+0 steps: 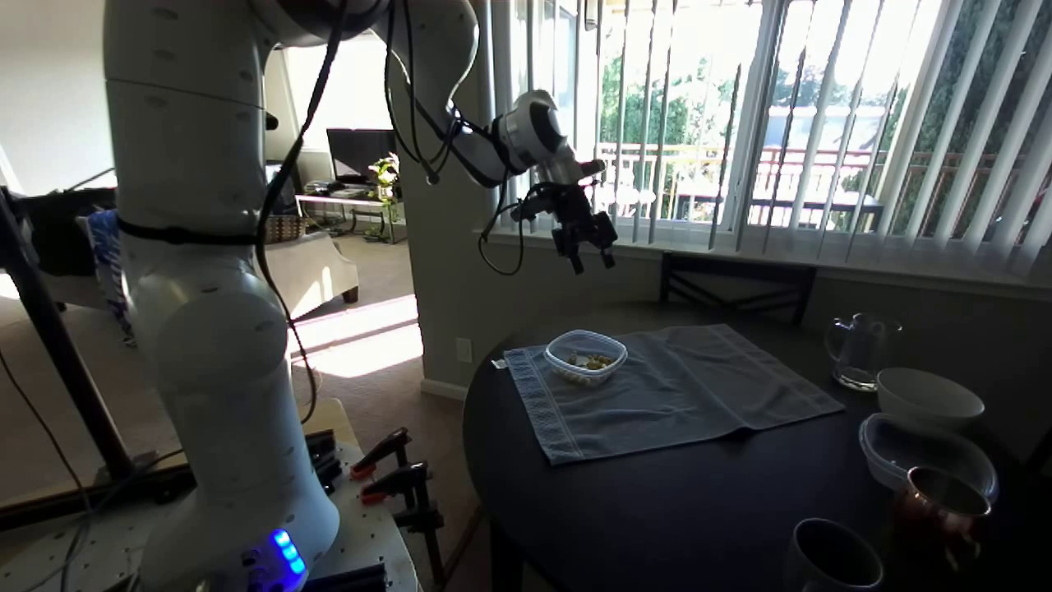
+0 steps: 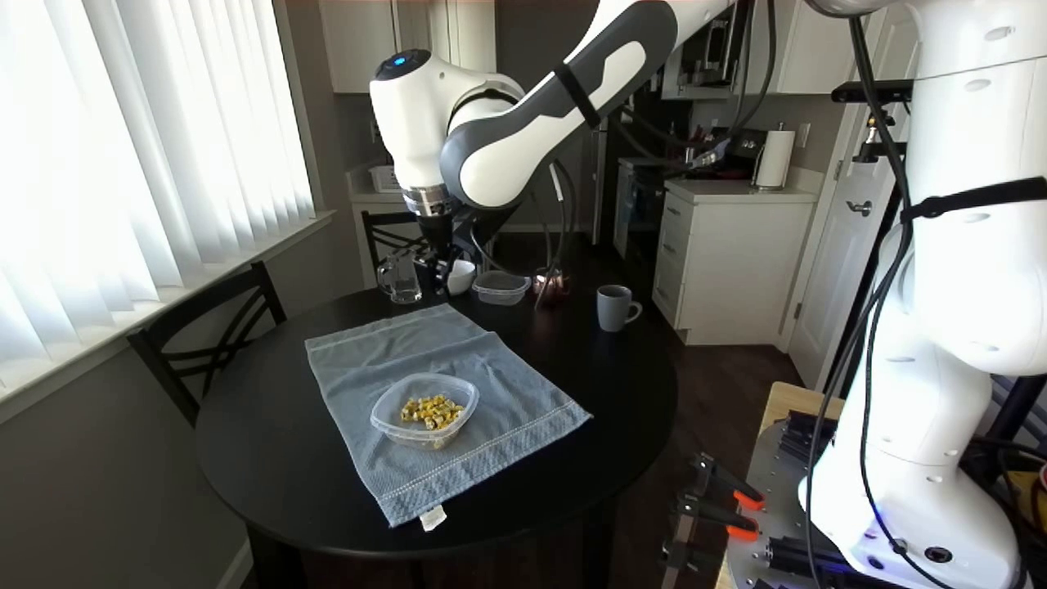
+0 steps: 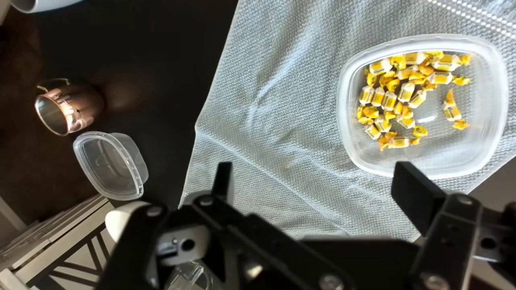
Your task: Pour the candy onto the blue towel.
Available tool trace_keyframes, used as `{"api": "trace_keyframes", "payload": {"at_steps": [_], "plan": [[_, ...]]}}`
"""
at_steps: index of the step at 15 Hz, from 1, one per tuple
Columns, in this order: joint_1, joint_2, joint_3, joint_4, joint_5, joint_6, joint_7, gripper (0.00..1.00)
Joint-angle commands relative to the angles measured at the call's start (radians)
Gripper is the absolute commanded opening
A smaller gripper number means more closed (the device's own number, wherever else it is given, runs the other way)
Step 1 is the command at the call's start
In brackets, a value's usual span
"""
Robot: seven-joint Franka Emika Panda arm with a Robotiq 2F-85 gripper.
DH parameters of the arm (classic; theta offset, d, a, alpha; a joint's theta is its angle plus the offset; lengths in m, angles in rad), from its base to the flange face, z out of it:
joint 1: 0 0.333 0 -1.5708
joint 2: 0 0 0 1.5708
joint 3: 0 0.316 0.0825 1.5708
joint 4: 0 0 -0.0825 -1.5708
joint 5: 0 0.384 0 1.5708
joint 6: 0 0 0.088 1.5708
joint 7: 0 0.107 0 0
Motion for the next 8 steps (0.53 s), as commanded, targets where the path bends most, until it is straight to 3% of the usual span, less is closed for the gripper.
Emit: {"api": "trace_keyframes", "payload": {"at_steps": [1, 8], "plan": [[0.020, 0.055, -0.012, 0.037, 0.012, -0.012, -0.034, 1.00], [0.076, 0.273, 0.005, 0.143, 0.109, 0.009, -0.241, 1.00]]}}
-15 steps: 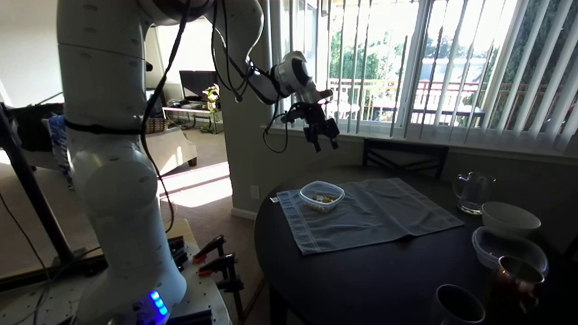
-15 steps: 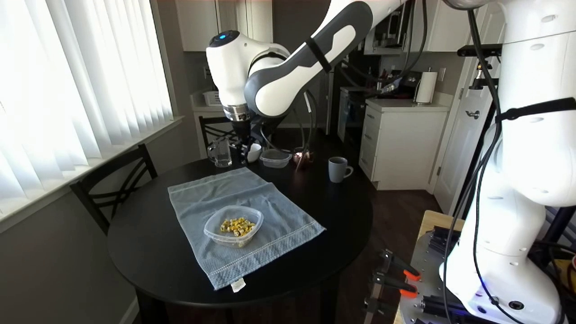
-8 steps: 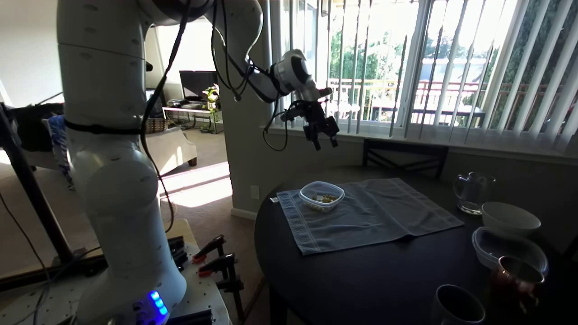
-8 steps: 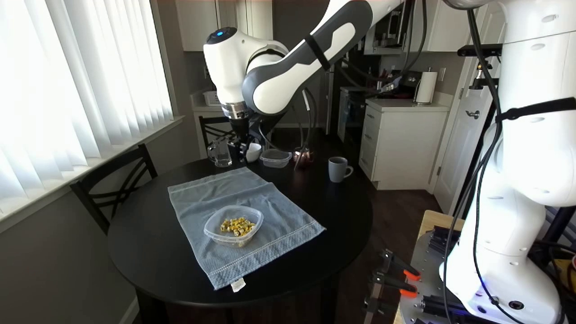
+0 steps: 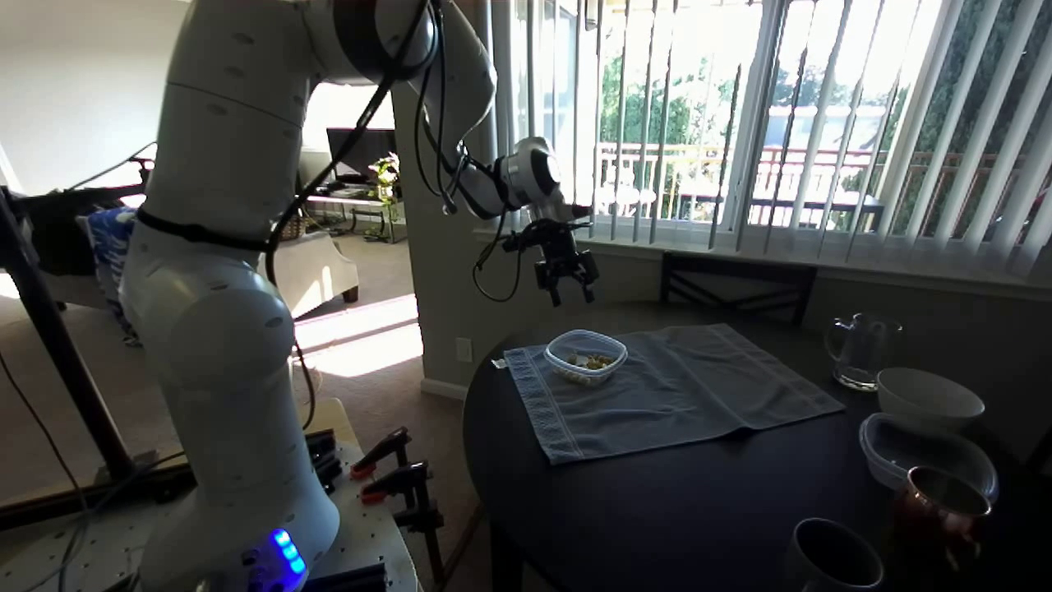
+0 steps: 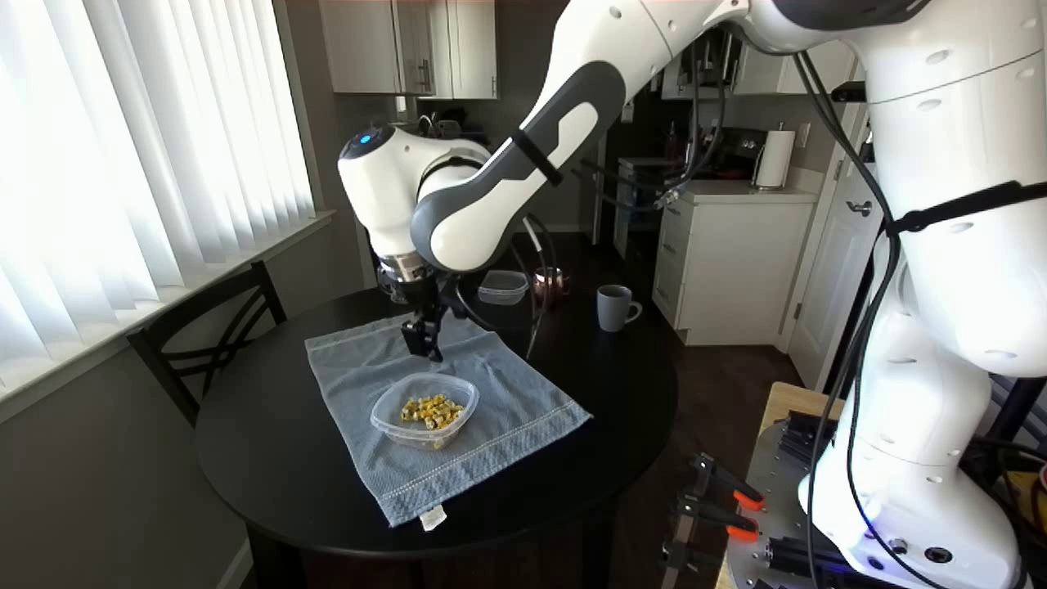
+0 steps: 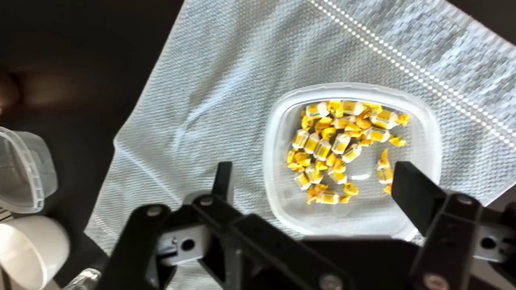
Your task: Pour the candy onto the blue towel.
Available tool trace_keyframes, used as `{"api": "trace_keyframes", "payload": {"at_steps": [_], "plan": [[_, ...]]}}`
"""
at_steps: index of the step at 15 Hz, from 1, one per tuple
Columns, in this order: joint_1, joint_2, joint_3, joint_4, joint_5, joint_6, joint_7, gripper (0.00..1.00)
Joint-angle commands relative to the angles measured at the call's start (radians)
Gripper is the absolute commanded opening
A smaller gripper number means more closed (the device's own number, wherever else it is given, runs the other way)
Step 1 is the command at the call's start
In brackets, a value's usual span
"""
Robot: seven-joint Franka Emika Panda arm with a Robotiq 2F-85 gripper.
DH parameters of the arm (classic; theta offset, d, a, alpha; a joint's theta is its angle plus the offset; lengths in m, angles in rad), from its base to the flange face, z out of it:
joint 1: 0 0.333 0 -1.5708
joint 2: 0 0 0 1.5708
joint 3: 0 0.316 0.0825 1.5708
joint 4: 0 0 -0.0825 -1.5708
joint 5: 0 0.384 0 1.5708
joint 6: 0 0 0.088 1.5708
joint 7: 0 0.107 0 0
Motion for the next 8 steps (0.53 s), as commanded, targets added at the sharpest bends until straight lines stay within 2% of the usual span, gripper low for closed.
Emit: {"api": "trace_keyframes", "payload": {"at_steps": [1, 4, 8], "plan": [[0.018, 0.099, 0.003, 0.082, 0.085, 0.004, -0.154, 1.00], [0.039, 0.162, 0.007, 0.132, 0.138, -0.001, -0.236, 1.00], [0.082, 0.274, -0.007, 0.239, 0.163, -0.008, -0.240, 1.00]]}}
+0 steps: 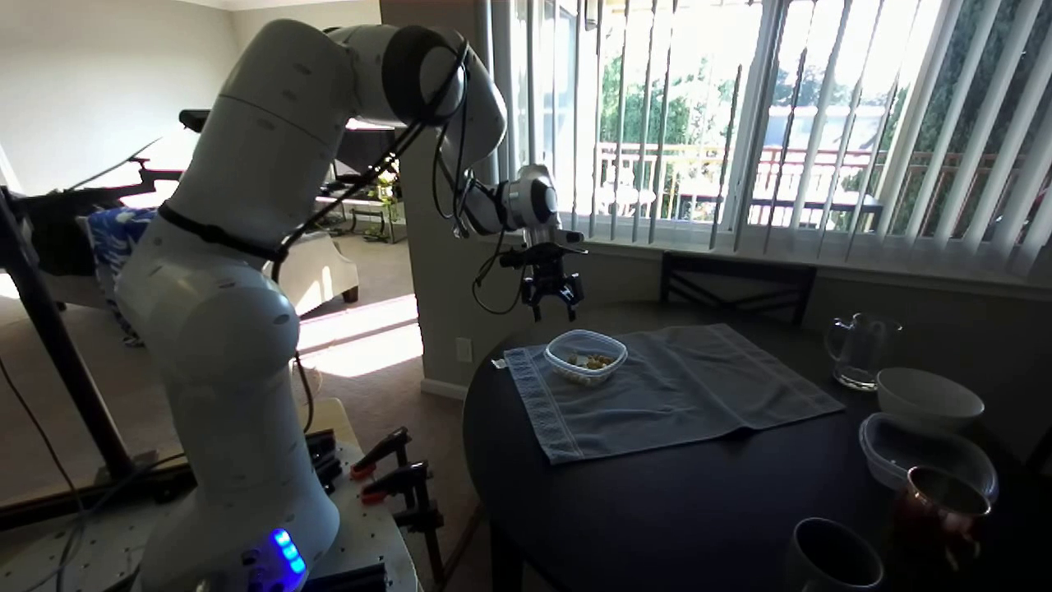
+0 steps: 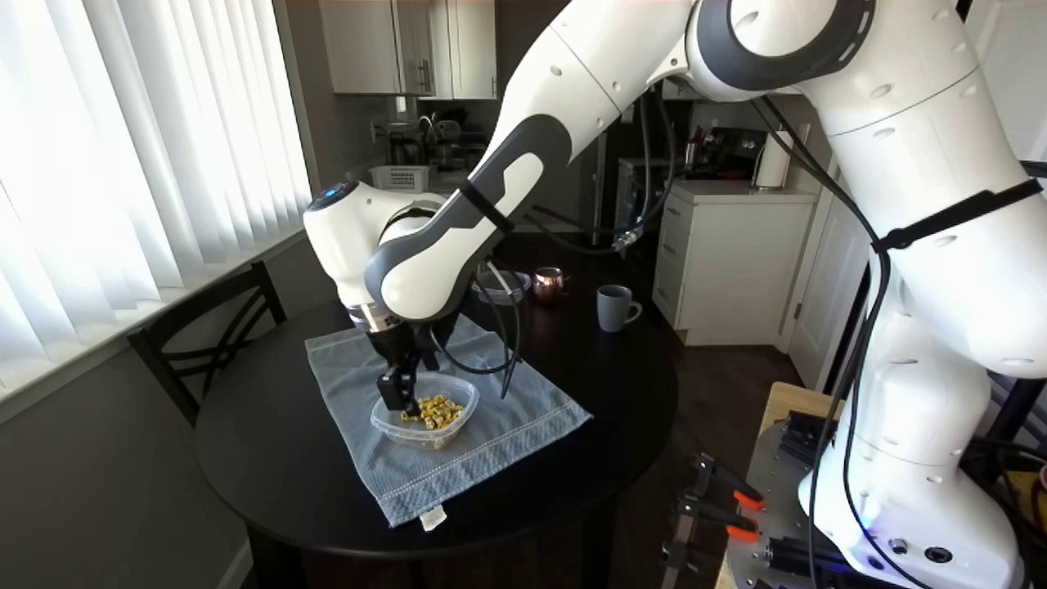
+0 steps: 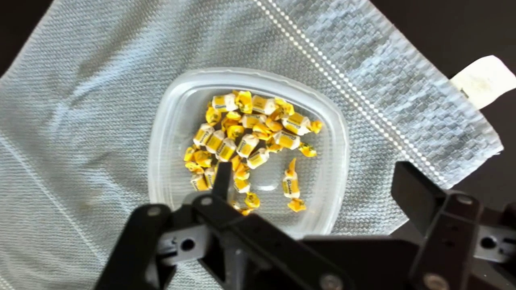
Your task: Pour the candy onto the blue towel.
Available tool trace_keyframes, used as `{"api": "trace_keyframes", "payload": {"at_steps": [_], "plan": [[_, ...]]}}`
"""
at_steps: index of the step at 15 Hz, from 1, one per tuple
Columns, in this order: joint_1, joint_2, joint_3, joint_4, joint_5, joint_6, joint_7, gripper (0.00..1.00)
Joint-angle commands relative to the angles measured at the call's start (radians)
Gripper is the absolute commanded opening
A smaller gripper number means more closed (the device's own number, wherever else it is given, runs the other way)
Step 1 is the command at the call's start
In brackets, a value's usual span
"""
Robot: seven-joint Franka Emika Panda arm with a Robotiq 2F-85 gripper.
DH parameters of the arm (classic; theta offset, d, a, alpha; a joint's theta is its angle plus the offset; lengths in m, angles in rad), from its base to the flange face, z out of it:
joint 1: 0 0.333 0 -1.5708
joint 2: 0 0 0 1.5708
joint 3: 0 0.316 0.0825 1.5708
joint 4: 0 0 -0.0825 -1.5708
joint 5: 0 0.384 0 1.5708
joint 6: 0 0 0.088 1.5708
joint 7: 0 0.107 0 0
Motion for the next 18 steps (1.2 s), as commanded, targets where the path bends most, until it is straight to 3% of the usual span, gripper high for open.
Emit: {"api": "trace_keyframes", "payload": {"at_steps": [1, 7, 8, 10, 18], "plan": [[0.042, 0.112, -0.023, 0.120, 0.029, -0.017, -0.019, 1.00], [0.090, 0.262, -0.068, 0.278, 0.037, -0.045, -0.006, 0.99], [0.087, 0.279, -0.066, 0.296, 0.048, -0.046, -0.013, 0.75], [0.088, 0.312, -0.068, 0.331, 0.064, -0.051, -0.017, 0.71], [0.077, 0.345, -0.081, 0.383, 0.113, -0.068, -0.009, 0.18]]}}
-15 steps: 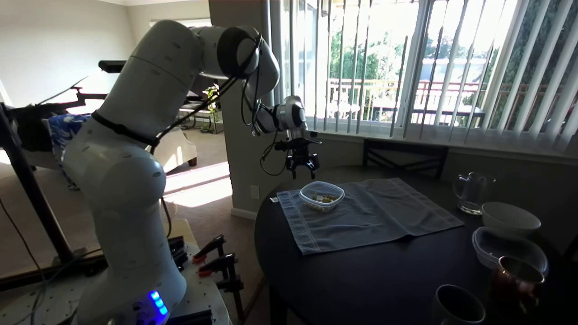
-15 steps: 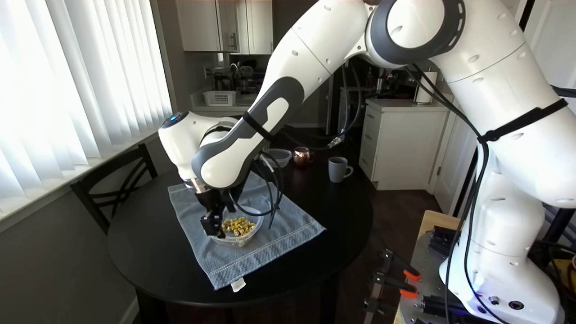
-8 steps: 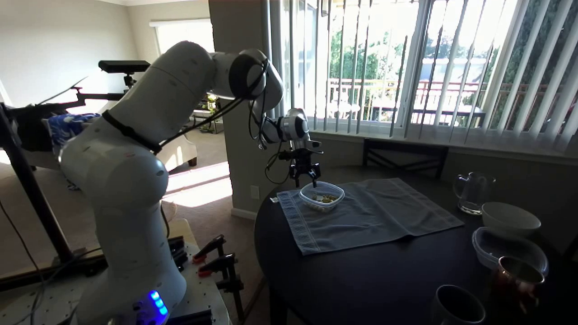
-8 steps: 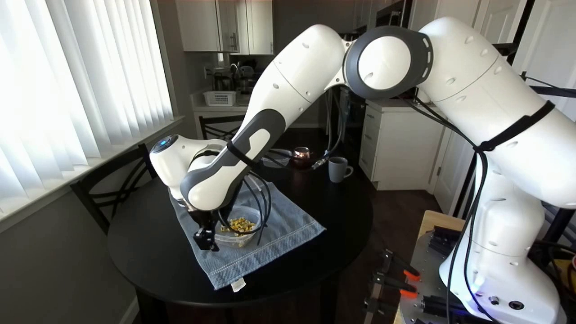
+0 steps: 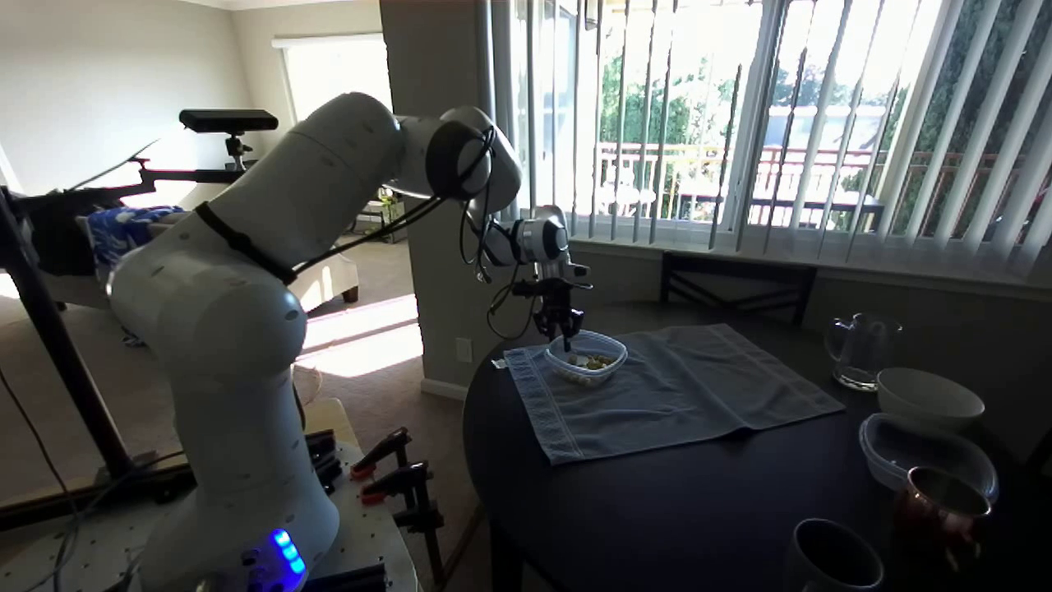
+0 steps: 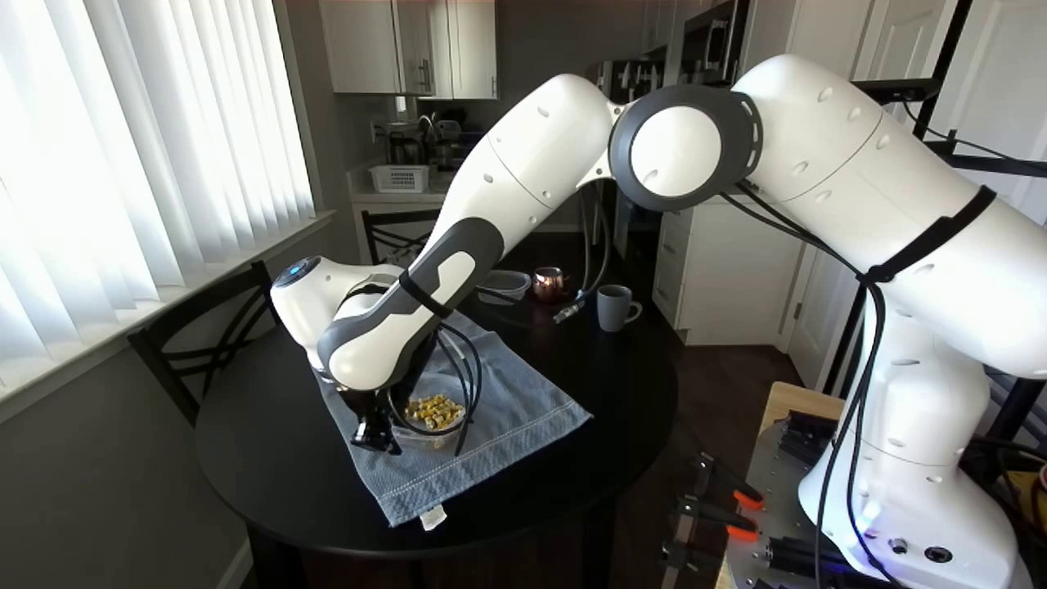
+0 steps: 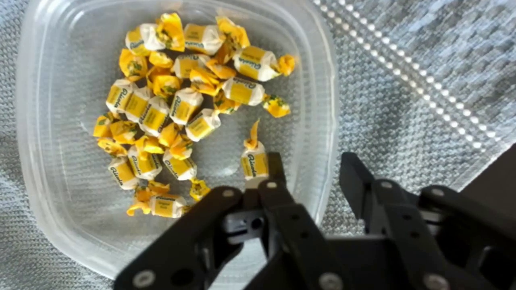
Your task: Pour the candy onto the blue towel.
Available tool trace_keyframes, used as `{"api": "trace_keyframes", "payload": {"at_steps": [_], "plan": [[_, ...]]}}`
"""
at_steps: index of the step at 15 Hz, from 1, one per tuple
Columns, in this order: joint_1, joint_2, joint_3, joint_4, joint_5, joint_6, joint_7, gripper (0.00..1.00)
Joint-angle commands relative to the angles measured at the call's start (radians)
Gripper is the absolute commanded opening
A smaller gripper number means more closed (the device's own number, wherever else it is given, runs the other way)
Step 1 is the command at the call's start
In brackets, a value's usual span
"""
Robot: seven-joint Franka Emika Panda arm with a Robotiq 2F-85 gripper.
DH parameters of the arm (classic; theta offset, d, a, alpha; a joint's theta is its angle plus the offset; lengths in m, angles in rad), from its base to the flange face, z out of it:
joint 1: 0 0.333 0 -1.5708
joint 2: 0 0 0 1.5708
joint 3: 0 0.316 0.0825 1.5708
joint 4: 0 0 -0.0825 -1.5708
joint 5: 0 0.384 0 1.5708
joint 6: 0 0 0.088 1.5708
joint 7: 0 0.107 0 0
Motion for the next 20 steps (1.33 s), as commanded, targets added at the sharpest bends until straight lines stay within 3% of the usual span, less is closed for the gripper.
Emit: {"api": "trace_keyframes", "payload": {"at_steps": [1, 3, 5, 9, 12, 17, 20], "plan": [[-0.002, -0.007, -0.014, 0.015, 0.041, -0.022, -0.008, 0.11], [-0.002, -0.009, -0.020, 0.019, 0.049, -0.023, -0.005, 0.02], [-0.002, -0.011, -0.026, 0.022, 0.051, -0.023, -0.004, 0.00], [-0.006, -0.023, -0.030, 0.018, 0.054, -0.019, -0.002, 0.02], [-0.035, -0.087, -0.017, -0.046, 0.070, 0.028, -0.025, 0.02], [-0.152, -0.198, 0.013, -0.160, 0.170, 0.141, -0.105, 0.02], [-0.275, -0.253, 0.062, -0.242, 0.299, 0.230, -0.234, 0.02]]}}
